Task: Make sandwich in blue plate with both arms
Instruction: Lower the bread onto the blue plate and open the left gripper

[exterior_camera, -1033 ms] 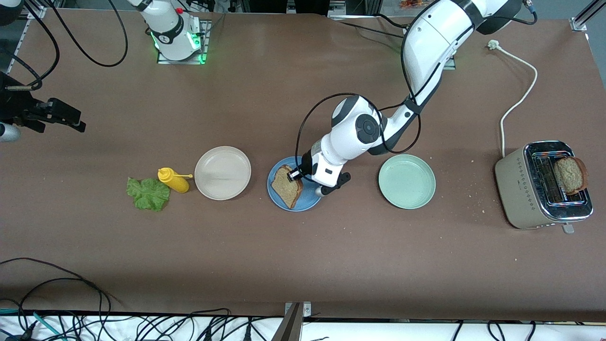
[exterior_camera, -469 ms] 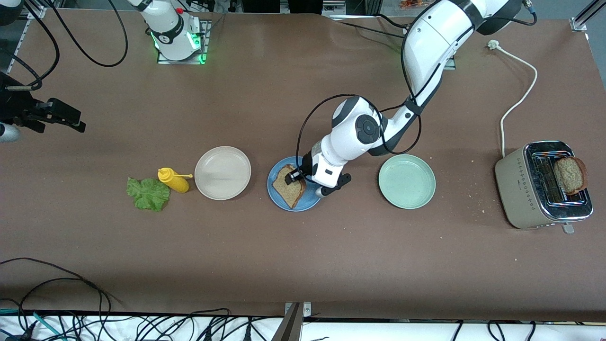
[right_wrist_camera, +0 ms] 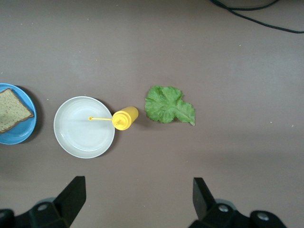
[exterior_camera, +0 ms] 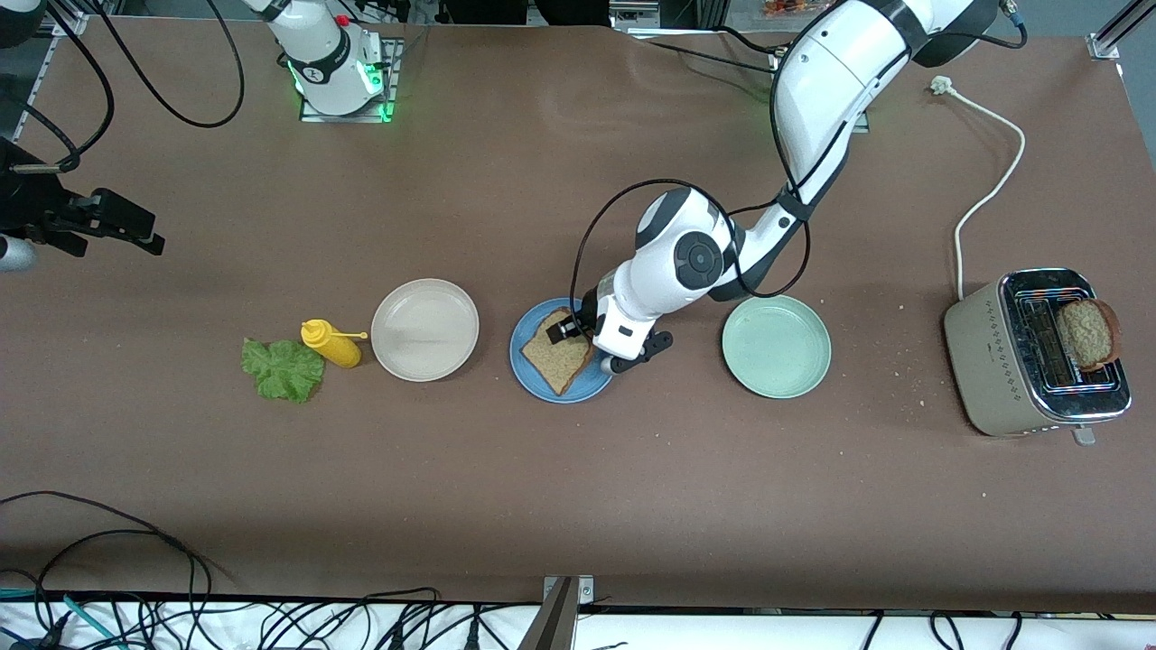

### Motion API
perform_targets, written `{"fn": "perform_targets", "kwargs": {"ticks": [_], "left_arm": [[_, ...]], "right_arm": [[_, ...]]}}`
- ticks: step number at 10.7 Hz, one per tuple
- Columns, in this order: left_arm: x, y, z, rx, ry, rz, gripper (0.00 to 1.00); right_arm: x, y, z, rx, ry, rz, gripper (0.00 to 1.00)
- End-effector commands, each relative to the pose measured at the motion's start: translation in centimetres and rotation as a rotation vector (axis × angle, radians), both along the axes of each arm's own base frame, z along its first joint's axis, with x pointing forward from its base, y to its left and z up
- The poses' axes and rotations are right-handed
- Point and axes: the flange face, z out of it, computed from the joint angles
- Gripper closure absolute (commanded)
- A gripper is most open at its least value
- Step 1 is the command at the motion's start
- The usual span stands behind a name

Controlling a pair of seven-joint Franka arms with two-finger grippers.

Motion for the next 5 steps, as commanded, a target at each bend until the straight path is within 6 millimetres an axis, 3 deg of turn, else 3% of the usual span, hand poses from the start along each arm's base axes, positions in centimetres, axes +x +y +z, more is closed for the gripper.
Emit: {"fn": "perform_targets", "kwargs": {"ticks": [1, 5], "left_arm": [[-0.1, 0.9, 0.1, 0.069, 0.014, -0.121, 0.2], [0.2, 2.3, 2.0, 0.139, 0.023, -0.182, 0.0]], "right_arm": [[0.1, -0.2, 0.6, 0.038, -0.009, 0.005, 0.0], [0.1, -0.3, 0.6, 0.041, -0.009, 0.004, 0.0]]}}
